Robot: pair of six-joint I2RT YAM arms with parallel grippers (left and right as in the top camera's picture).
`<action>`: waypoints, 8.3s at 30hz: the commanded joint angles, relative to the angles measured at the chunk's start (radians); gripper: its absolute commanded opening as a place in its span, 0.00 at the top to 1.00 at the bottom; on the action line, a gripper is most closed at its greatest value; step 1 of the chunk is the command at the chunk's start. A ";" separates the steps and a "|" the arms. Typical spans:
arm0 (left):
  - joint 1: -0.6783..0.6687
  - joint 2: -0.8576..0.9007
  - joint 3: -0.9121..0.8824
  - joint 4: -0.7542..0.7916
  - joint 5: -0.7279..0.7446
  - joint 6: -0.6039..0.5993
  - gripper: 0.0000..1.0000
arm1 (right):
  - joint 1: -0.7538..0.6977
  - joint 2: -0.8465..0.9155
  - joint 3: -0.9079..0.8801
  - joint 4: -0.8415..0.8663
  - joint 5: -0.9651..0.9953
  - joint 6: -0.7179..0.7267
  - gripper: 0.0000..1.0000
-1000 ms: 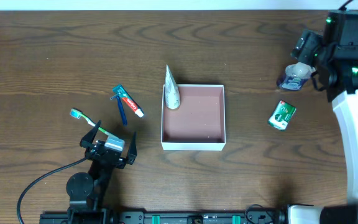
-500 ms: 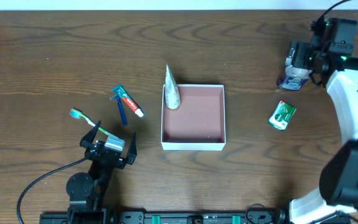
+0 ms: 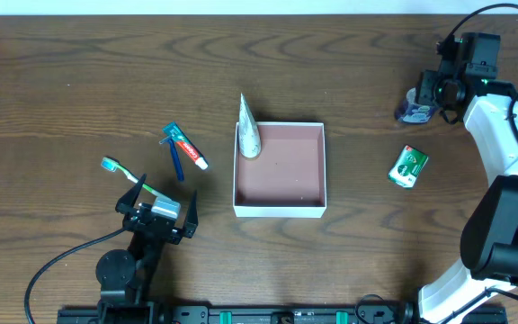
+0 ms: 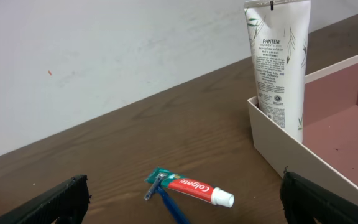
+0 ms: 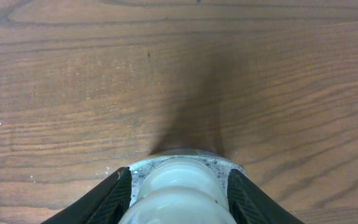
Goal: Pack container
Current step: 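Release the tube and move the right gripper to the soap pump, then grasp the blue Dettol pump bottle and lower it into the box, then release the bottle and reach the right gripper to the green soap box, then grasp the green soap box and place it into the box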
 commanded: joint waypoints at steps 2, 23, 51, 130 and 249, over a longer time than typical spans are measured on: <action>0.005 0.001 -0.019 -0.033 0.006 -0.005 0.02 | -0.005 0.001 -0.002 0.017 -0.011 -0.005 0.49; 0.005 0.001 -0.019 -0.033 0.006 -0.005 0.02 | -0.005 -0.050 0.002 0.077 -0.008 -0.016 0.84; 0.005 0.001 -0.019 -0.033 0.006 -0.005 0.02 | 0.579 -0.528 -0.006 -0.174 0.085 0.126 0.99; 0.005 0.001 -0.019 -0.033 0.006 -0.005 0.02 | 0.838 -0.253 -0.405 0.539 0.295 0.148 0.40; 0.005 0.001 -0.019 -0.033 0.006 -0.005 0.02 | 0.304 -0.417 -0.351 0.048 -0.396 0.514 0.64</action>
